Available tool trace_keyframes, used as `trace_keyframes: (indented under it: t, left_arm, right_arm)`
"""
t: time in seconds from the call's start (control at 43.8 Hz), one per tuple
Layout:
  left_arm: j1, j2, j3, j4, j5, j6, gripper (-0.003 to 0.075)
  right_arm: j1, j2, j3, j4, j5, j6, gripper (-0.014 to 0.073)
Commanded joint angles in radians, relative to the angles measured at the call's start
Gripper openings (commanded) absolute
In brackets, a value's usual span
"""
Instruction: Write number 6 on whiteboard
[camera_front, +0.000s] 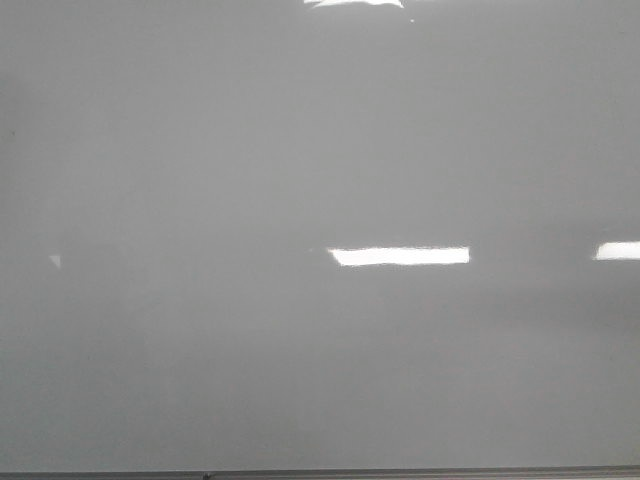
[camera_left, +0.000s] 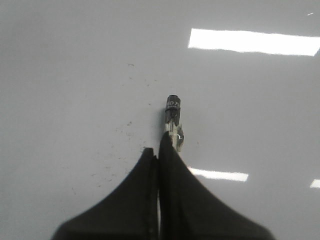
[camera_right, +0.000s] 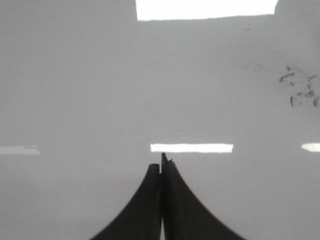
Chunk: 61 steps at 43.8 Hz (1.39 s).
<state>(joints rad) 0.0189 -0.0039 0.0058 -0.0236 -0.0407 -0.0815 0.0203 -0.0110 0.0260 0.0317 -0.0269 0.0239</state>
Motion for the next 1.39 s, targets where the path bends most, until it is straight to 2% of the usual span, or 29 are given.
trace_keyframes:
  t: [0.0,0.137,0.274,0.548,0.731,0.845,1.119,1.37]
  left_arm:
    - [0.001,-0.014,-0.002,-0.003,-0.123,0.001,-0.002]
    - [0.001,-0.014,-0.085,0.072,-0.131,0.001,-0.002]
    - [0.001,-0.006,-0.234,0.16,-0.058,0.001,-0.002]
    - [0.001,0.134,-0.593,0.16,0.275,0.001,-0.002]
    - [0.001,0.287,-0.745,0.159,0.456,0.001,-0.002]
    - [0.001,0.363,-0.76,0.159,0.53,0.001,-0.002]
    - [0.001,0.494,-0.705,0.135,0.603,0.001,-0.002]
    - [0.001,0.573,-0.648,0.103,0.568,0.001,-0.002]
  right_arm:
    - [-0.005,-0.018,-0.043,0.002,-0.104,-0.003,-0.0068]
    - [-0.005,-0.018,-0.157,0.002,-0.009,-0.003,-0.0068]
    - [-0.005,-0.004,-0.296,0.002,0.114,-0.003,-0.0068]
    - [-0.005,0.162,-0.579,0.002,0.305,-0.003,-0.0068]
    - [-0.005,0.331,-0.722,0.002,0.413,-0.003,-0.0068]
    - [-0.005,0.427,-0.745,0.002,0.446,-0.003,-0.0068]
    - [-0.005,0.605,-0.727,0.002,0.472,-0.003,-0.0068]
    - [0.0,0.744,-0.727,0.002,0.502,-0.011,-0.0046]
